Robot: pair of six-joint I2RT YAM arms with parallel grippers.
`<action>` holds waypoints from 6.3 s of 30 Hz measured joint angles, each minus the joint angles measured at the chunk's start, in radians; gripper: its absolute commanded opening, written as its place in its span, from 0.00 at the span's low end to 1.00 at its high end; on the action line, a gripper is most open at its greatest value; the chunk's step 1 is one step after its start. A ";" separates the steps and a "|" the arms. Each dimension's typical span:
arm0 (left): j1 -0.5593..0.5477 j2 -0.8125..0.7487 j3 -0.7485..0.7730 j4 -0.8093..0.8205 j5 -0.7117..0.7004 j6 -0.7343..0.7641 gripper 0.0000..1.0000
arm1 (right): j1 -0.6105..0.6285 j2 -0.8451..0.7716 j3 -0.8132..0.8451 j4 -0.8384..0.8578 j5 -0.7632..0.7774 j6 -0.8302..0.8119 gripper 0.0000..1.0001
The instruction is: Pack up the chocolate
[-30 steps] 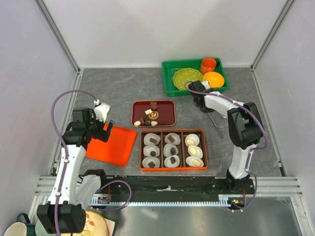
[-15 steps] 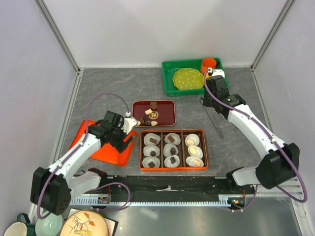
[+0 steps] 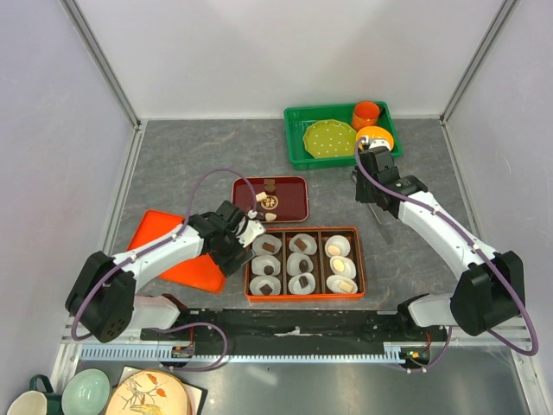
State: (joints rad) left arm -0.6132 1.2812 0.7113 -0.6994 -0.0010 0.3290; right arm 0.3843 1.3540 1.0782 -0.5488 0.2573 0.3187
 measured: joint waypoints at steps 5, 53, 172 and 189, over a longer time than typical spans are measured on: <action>-0.026 0.089 0.004 0.027 -0.027 -0.006 0.52 | 0.000 0.001 0.000 0.017 -0.018 0.000 0.23; 0.800 0.063 0.169 0.112 -0.204 0.005 0.57 | 0.151 0.023 0.068 0.036 0.015 -0.018 0.28; 0.970 0.427 0.293 0.238 -0.117 -0.150 0.02 | 0.260 -0.046 0.123 -0.055 0.036 -0.072 0.29; 0.971 0.252 0.333 0.099 -0.009 -0.129 0.02 | 0.260 -0.044 0.122 -0.019 -0.004 -0.050 0.28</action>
State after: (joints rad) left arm 0.3580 1.5333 1.0447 -0.6003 -0.0097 0.2005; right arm 0.6441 1.3098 1.2007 -0.5682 0.2531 0.2691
